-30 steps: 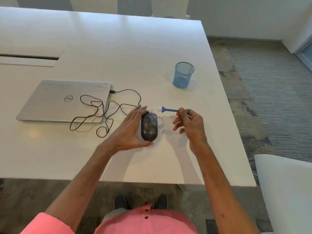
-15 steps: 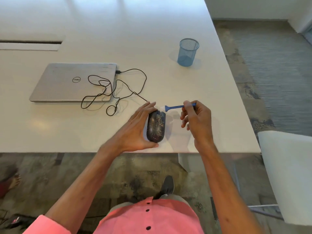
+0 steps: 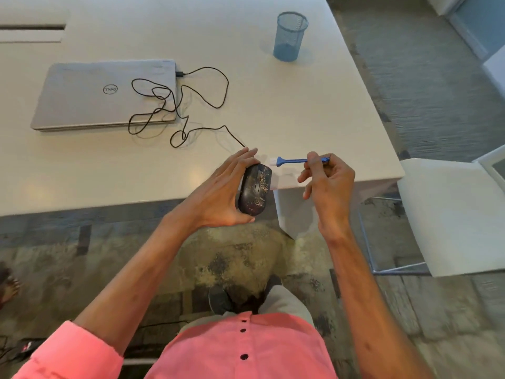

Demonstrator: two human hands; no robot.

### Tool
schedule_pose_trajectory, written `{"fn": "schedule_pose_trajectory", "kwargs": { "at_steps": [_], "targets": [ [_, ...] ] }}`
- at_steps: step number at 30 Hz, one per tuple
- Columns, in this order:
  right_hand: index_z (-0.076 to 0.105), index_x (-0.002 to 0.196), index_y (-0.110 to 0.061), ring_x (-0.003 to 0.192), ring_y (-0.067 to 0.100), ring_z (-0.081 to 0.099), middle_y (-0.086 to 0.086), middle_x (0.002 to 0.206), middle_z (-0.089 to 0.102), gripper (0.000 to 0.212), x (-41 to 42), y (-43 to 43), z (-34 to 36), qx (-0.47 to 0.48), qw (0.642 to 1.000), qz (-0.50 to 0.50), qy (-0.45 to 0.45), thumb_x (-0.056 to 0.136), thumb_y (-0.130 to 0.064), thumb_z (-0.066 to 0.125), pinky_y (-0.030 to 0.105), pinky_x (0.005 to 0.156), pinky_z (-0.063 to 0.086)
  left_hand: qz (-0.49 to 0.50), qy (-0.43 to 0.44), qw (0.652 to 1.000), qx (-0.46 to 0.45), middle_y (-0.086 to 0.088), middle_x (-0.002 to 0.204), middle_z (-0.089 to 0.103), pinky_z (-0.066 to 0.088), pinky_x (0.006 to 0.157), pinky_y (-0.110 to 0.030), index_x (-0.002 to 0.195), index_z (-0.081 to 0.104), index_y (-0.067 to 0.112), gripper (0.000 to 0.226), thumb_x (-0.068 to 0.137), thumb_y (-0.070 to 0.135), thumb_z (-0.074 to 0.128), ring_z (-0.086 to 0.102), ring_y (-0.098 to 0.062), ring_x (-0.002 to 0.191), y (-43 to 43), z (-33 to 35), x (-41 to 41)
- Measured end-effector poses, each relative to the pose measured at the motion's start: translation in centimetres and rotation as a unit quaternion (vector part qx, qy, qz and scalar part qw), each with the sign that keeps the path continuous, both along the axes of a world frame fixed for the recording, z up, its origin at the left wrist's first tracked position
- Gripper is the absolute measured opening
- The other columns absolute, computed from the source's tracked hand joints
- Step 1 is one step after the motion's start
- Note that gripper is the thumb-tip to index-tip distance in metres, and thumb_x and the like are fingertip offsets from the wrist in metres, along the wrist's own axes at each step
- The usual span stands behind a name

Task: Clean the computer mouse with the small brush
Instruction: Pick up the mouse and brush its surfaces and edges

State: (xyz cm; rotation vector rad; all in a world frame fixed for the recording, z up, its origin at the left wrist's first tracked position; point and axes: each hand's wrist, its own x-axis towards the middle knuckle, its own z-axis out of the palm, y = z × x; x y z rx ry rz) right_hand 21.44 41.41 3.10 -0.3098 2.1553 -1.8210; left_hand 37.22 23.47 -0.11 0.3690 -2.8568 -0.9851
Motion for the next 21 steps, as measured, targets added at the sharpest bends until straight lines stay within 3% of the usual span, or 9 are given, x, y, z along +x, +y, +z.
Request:
{"fn": "schedule_pose_trajectory", "kwargs": {
  "at_steps": [2, 7, 15, 21],
  "targets": [
    [0.069, 0.096, 0.005, 0.046, 0.016, 0.049, 0.021, 0.074, 0.072, 0.036, 0.4, 0.4, -0.1, 0.001, 1.0, 0.009, 0.003, 0.112, -0.027, 0.064, 0.026, 0.046, 0.044, 0.002, -0.006, 1.0, -0.001, 0.011, 0.189, 0.013, 0.015, 0.142, -0.031, 0.172, 0.029, 0.025, 0.127, 0.072, 0.048, 0.104, 0.002, -0.006, 0.177, 0.5, -0.2, 0.2],
    [0.068, 0.095, -0.001, 0.042, 0.021, 0.046, 0.007, 0.069, 0.072, 0.033, 0.3, 0.5, -0.5, 0.01, 0.999, 0.036, -0.005, 0.112, -0.029, 0.064, 0.032, 0.045, 0.043, 0.014, -0.017, 1.0, -0.004, 0.013, 0.19, 0.01, 0.016, 0.143, -0.039, 0.173, 0.025, 0.027, 0.132, 0.071, 0.052, 0.105, -0.001, -0.004, 0.177, 1.3, -0.4, 0.0],
    [0.067, 0.091, -0.008, 0.038, 0.021, 0.053, 0.003, 0.066, 0.073, 0.035, -0.2, 1.1, -2.1, 0.066, 0.995, 0.066, 0.046, 0.112, -0.036, 0.063, 0.037, 0.048, 0.048, 0.012, -0.018, 1.0, -0.01, 0.012, 0.19, 0.011, 0.016, 0.143, -0.036, 0.174, 0.025, 0.027, 0.131, 0.073, 0.05, 0.105, 0.002, -0.007, 0.177, 2.9, -0.7, -0.1],
    [0.066, 0.088, -0.013, 0.047, 0.024, 0.062, 0.004, 0.067, 0.072, 0.038, -0.2, 2.6, -2.7, 0.125, 0.988, 0.048, 0.071, 0.111, -0.043, 0.063, 0.048, 0.053, 0.059, 0.005, -0.012, 1.0, -0.01, 0.013, 0.19, 0.01, 0.014, 0.143, -0.033, 0.174, 0.026, 0.027, 0.13, 0.073, 0.049, 0.105, 0.001, -0.005, 0.177, 3.4, -0.6, -0.1]
  ]
}}
